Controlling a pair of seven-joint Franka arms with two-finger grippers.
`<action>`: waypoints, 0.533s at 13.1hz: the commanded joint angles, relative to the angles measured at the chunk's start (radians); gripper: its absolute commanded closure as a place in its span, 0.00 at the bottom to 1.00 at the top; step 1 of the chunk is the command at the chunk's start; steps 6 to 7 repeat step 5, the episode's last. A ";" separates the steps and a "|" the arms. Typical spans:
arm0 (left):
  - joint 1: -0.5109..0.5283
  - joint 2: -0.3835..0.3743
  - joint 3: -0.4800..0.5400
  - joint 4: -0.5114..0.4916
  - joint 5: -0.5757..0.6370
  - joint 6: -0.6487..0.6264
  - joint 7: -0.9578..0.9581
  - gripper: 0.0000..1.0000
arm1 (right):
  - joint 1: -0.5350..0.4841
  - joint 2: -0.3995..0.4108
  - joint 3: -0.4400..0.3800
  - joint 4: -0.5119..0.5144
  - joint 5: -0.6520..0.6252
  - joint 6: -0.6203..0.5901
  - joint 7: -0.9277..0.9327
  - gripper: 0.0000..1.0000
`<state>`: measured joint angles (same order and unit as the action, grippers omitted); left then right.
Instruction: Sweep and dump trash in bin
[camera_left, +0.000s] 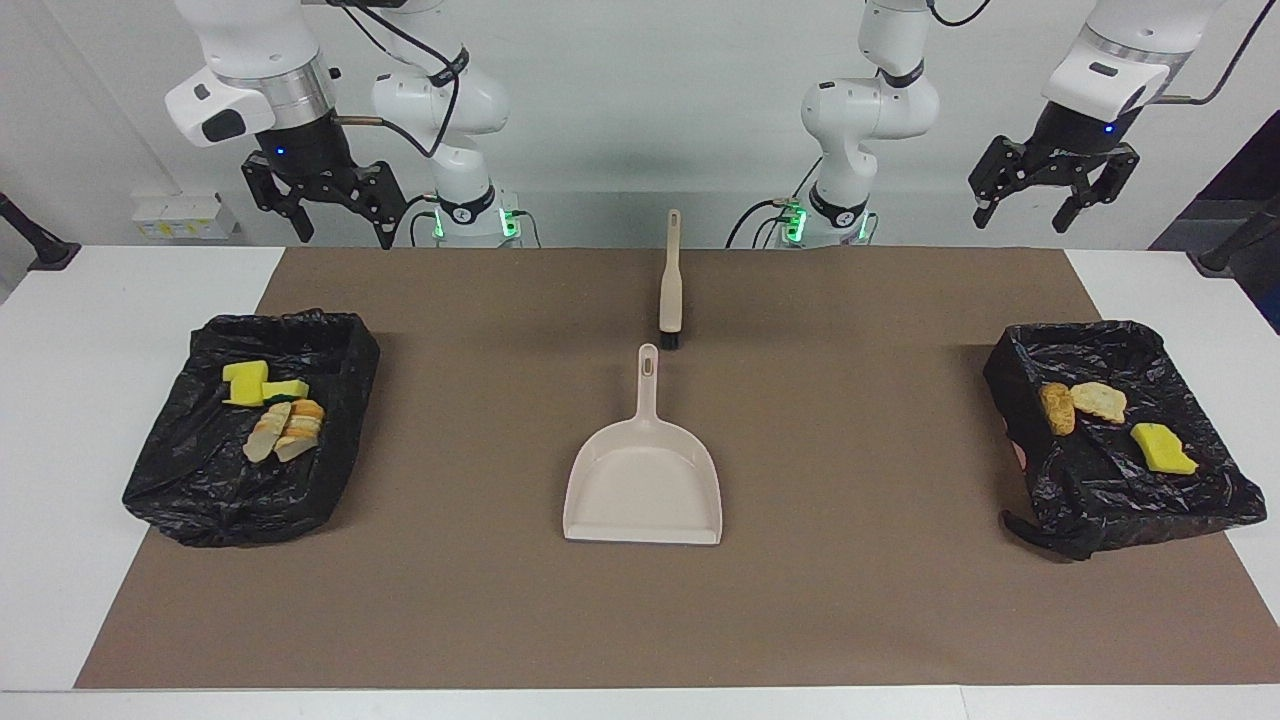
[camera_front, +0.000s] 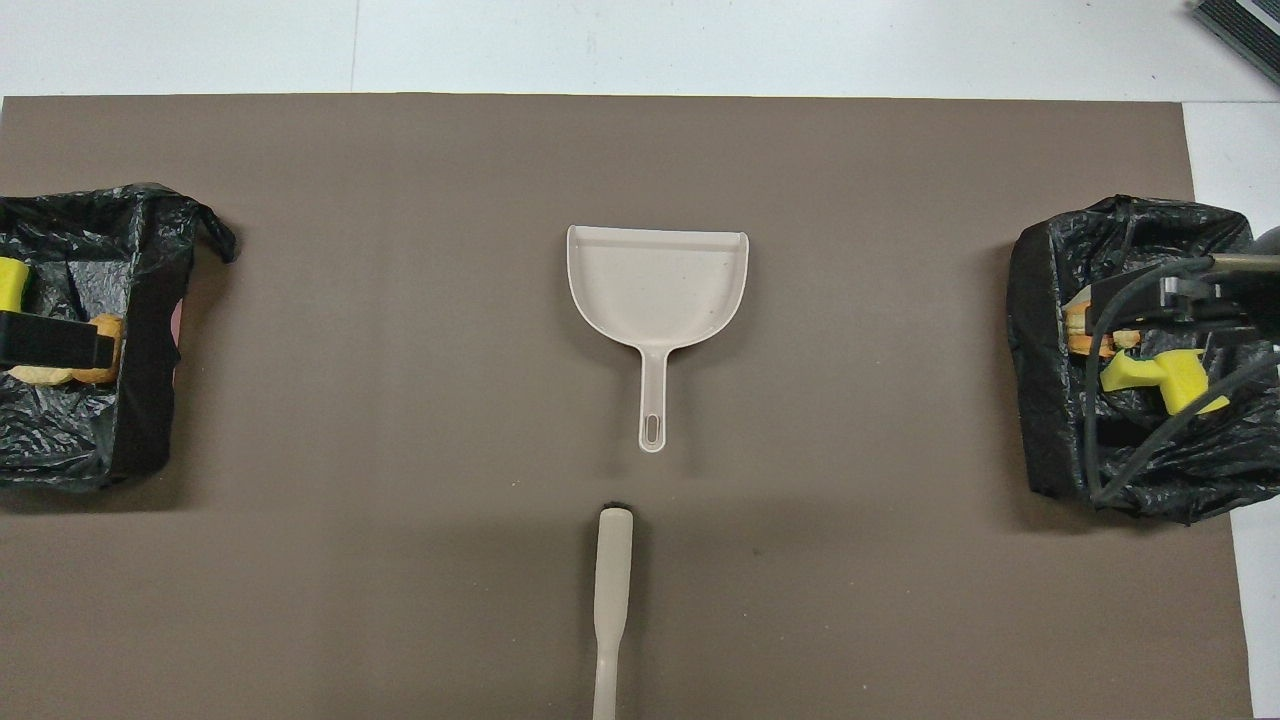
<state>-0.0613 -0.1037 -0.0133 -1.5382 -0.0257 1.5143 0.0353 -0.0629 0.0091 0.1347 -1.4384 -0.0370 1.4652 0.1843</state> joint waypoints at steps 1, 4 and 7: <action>0.003 -0.019 0.004 -0.022 -0.017 -0.016 -0.017 0.00 | -0.020 -0.011 0.008 -0.011 0.025 0.015 -0.008 0.00; 0.001 -0.062 0.004 -0.081 -0.016 -0.026 -0.012 0.00 | -0.020 -0.011 0.008 -0.013 0.025 0.015 -0.008 0.00; -0.002 -0.068 0.004 -0.095 -0.016 -0.034 -0.011 0.00 | -0.020 -0.011 0.008 -0.013 0.026 0.014 -0.008 0.00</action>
